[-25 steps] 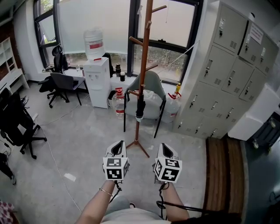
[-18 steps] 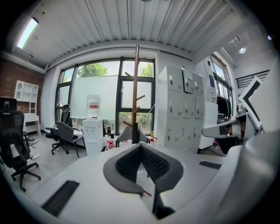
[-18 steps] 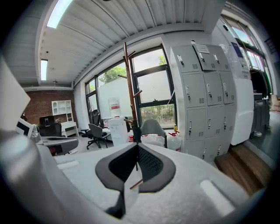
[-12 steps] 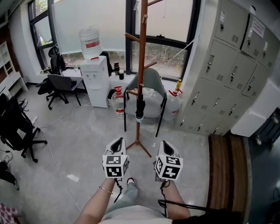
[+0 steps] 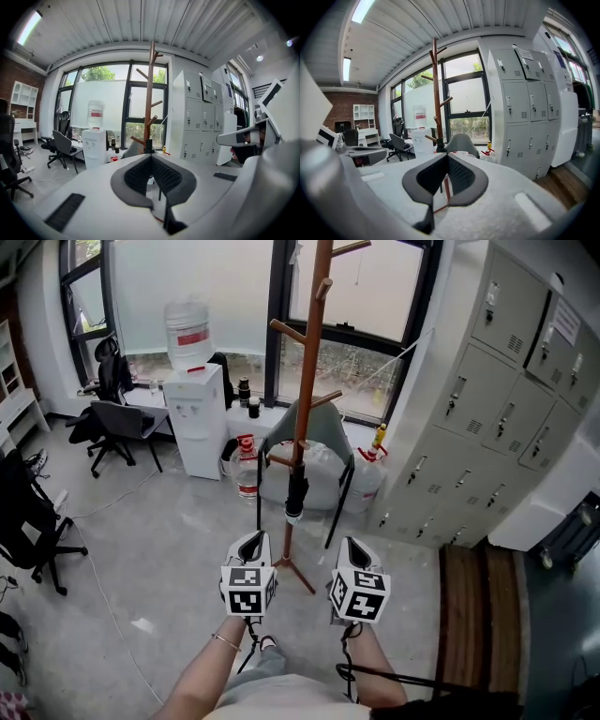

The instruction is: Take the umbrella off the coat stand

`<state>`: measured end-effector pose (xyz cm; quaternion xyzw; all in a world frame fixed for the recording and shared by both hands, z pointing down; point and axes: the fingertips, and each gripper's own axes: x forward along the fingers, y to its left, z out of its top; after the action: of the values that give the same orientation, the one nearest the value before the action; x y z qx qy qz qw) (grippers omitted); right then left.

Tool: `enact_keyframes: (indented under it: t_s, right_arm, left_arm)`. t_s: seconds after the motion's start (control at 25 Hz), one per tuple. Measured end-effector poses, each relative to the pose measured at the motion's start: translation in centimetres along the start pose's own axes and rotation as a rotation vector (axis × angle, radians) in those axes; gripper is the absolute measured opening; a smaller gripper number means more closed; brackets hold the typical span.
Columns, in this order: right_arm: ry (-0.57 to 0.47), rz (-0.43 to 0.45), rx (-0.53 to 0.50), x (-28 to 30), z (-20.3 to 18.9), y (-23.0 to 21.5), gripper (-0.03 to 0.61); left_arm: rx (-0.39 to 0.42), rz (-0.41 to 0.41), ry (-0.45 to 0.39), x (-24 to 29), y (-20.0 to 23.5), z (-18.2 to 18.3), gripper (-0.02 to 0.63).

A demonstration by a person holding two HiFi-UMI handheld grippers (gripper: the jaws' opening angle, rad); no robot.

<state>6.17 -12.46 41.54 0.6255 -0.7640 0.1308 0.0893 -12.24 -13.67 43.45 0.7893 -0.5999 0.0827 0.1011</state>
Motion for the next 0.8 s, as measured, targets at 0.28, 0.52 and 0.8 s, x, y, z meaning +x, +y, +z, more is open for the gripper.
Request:
enact_keyframes:
  t_s: [0.28,0.52,0.8]
  right_arm:
    - [-0.015,-0.007,-0.006,5.2,3.0,-0.8,0.005]
    - [-0.004,-0.017,-0.003,9.5,4.2,-1.4,0.005]
    - [0.019,-0.033,0.011,12.3,4.6,-2.4,0.005]
  left_arm:
    - [0.006,-0.008,-0.014,5.5,1.7,2.7,0.005]
    - [0.011,-0.009,-0.002,9.6,3.1,3.6,0.005]
    - [0.017,-0.023,0.03,13.5,3.8,3.9,0.005]
